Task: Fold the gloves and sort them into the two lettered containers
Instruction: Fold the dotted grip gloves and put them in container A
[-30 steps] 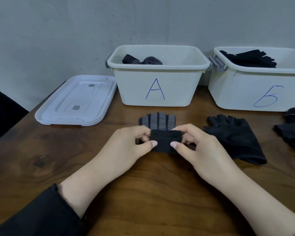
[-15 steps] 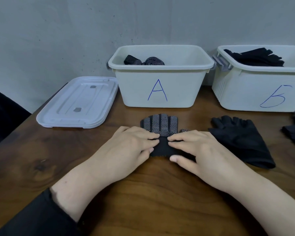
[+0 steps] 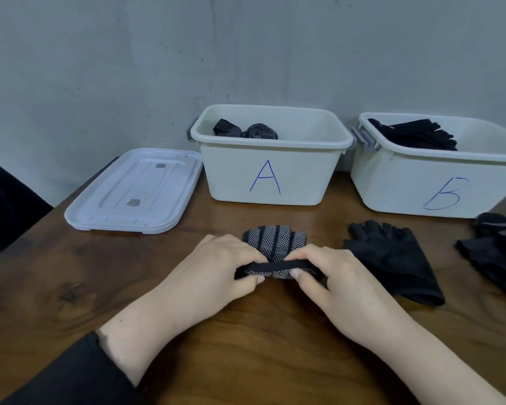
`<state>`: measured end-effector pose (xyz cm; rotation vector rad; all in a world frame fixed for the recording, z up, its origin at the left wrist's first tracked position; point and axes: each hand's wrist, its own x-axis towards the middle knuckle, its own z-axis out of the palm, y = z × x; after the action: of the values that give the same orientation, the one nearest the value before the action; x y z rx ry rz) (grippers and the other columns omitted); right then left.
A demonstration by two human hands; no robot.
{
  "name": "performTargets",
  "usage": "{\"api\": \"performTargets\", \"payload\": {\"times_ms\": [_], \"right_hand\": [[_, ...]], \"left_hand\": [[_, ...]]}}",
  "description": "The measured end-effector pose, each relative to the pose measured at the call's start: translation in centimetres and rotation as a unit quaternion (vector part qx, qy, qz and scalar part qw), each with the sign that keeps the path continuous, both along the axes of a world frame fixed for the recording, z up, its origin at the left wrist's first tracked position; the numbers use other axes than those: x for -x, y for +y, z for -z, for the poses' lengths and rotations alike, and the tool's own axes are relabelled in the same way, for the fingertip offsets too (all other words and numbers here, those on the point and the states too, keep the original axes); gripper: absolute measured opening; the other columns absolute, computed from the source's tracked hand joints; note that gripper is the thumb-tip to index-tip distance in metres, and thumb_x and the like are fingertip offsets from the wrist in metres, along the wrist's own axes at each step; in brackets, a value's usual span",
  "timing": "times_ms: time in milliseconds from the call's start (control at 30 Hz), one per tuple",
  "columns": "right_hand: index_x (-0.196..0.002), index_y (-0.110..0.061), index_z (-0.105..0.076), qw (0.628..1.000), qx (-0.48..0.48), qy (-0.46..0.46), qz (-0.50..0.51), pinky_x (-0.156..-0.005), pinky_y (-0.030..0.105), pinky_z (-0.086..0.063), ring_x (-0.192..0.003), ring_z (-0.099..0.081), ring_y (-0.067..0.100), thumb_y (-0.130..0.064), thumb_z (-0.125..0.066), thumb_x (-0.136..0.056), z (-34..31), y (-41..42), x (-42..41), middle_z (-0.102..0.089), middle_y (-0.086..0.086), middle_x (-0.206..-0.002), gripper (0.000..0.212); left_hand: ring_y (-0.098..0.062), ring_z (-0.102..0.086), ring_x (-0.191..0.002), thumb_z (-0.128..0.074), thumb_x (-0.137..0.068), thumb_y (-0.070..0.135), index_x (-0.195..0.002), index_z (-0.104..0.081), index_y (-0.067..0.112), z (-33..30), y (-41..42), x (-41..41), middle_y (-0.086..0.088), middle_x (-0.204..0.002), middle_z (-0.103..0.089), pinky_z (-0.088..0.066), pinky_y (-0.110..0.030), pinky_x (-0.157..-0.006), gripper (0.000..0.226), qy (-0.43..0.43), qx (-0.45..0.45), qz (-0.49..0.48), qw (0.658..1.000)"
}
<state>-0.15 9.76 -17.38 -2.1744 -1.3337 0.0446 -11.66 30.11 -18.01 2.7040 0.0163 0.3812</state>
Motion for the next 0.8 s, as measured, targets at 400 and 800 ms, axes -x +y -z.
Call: {"api": "performTargets", "payload": {"times_ms": [400, 800], "right_hand": [[-0.101, -0.036, -0.068, 0.978, -0.011, 0.199, 0.065, -0.085, 0.03, -0.059, -0.091, -0.07, -0.002, -0.03, -0.068, -0.095, -2.3, 2.5, -3.4, -0.074, -0.02, -0.099, 0.009], [-0.118, -0.026, -0.072, 0.978, 0.171, 0.109, 0.048, -0.072, 0.01, -0.041, -0.084, -0.059, -0.003, -0.03, -0.068, -0.093, -3.4, 6.7, -7.0, -0.066, -0.018, -0.094, 0.026]], "left_hand": [[0.003, -0.06, -0.096, -0.068, -0.09, 0.039, -0.126, -0.058, 0.045, -0.1, -0.1, -0.9, 0.019, -0.096, -0.067, -0.045, -0.015, -0.087, 0.038, -0.065, 0.244, -0.143, 0.957], [-0.007, -0.046, -0.122, -0.045, -0.094, 0.042, -0.124, -0.066, 0.038, 1.6, 0.8, -2.0, 0.021, -0.131, -0.055, -0.032, -0.035, -0.101, 0.037, -0.029, 0.009, -0.059, 0.998]]}}
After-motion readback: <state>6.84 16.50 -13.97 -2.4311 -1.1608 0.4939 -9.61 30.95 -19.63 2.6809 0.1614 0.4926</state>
